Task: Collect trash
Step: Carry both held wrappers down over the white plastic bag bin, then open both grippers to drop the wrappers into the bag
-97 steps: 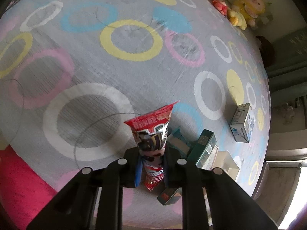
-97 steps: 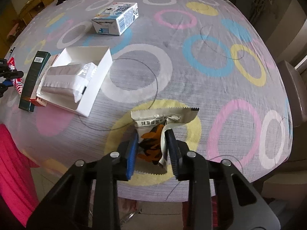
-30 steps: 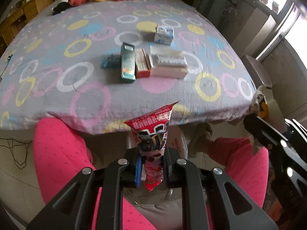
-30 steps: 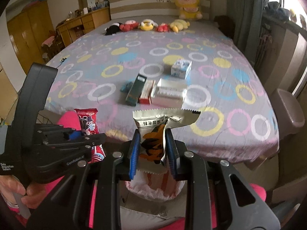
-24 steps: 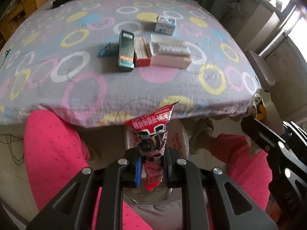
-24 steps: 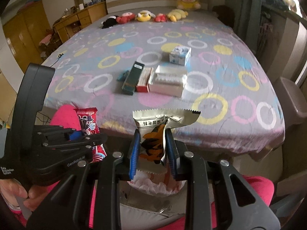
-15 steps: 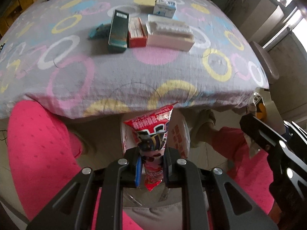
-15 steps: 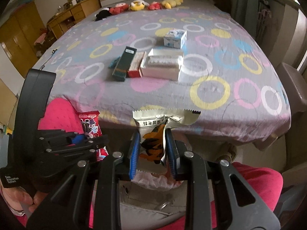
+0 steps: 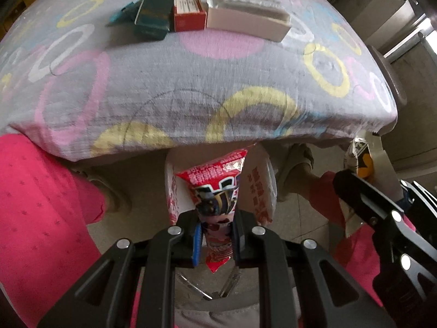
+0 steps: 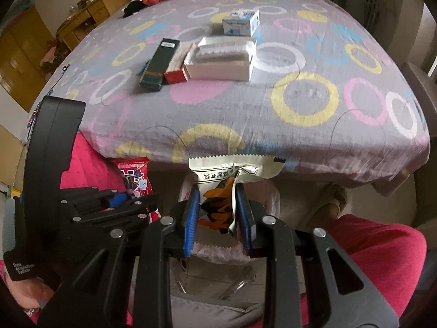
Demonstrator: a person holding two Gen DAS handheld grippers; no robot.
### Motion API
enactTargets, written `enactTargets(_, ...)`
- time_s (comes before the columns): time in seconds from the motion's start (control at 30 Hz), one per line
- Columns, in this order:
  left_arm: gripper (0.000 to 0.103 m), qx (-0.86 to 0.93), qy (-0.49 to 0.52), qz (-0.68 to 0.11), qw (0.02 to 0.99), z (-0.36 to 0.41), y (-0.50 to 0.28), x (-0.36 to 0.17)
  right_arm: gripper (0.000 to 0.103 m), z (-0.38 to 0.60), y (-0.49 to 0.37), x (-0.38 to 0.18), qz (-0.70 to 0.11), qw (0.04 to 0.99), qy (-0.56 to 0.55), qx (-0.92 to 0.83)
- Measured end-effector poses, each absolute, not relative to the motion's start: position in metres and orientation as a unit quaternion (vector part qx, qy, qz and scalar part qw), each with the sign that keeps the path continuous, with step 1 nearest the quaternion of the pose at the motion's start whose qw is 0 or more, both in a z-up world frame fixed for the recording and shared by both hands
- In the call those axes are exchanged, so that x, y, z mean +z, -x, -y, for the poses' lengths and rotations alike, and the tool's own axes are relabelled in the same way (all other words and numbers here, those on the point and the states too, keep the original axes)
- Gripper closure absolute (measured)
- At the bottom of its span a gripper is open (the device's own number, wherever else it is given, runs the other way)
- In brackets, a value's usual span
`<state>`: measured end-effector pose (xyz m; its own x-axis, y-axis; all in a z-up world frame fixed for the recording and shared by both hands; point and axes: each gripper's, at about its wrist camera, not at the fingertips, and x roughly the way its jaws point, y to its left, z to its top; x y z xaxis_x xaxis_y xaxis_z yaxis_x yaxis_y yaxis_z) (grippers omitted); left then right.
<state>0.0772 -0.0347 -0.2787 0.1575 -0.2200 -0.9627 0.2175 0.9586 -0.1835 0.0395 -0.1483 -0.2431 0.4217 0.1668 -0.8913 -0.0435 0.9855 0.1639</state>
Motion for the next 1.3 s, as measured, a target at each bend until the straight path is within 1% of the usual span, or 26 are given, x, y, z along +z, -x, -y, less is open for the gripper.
enactTargets(0.7,0.086,-0.123,-0.002,-0.675,0.728,0.038,-0.089,-0.344,0.077,0.150,-0.067,-0.306,-0.587,0.801,-0.106,0.050)
enactTargets(1.3,0.086,-0.109,-0.016,-0.710,0.695,0.051,-0.104,-0.383,0.077,0.151,-0.095,-0.360,-0.640,0.755,-0.139,0.033)
